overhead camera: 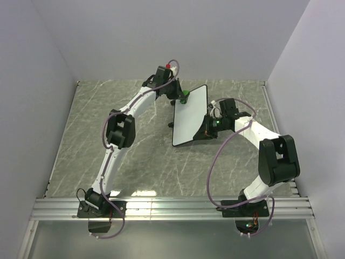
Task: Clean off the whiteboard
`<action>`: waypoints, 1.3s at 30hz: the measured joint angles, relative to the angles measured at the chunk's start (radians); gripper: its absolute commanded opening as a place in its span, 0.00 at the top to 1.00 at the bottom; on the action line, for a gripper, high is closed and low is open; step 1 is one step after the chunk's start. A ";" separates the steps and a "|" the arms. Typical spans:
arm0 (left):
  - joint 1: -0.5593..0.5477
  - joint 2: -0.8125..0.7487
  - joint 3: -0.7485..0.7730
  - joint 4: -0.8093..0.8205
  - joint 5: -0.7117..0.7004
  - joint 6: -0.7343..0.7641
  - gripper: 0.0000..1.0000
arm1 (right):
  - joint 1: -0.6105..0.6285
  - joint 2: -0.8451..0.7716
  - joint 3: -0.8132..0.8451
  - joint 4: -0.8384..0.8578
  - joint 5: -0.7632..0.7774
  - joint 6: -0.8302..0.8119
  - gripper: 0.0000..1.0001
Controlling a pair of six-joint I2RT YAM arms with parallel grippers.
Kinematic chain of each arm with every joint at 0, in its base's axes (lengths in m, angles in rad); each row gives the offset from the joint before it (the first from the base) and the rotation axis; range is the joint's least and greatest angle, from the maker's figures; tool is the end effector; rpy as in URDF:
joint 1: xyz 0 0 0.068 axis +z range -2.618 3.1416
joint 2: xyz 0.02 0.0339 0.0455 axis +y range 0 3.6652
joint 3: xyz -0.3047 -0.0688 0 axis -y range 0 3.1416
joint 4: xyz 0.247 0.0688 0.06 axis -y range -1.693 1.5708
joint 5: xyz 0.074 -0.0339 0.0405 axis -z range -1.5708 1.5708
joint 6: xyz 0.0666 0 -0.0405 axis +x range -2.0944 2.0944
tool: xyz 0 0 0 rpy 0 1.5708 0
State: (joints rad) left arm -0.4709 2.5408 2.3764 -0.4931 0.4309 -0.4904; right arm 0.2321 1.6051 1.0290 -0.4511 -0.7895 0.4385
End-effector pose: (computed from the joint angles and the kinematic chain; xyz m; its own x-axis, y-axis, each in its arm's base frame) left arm 0.5500 -0.3112 0.2223 -0.8133 -0.0661 -0.5780 0.3670 0.7125 -0.5980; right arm 0.3130 0.1226 0.2303 -0.9746 0.0769 -0.2103 -0.1166 0.6276 0.7698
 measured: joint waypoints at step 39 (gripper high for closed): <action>-0.012 -0.280 -0.407 0.123 -0.021 -0.064 1.00 | 0.008 0.019 0.122 -0.027 0.055 0.036 1.00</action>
State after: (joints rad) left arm -0.4831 2.2612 1.9690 -0.3698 0.4099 -0.5541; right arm 0.2398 1.6241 1.1507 -0.4782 -0.7341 0.4744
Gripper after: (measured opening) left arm 0.069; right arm 0.114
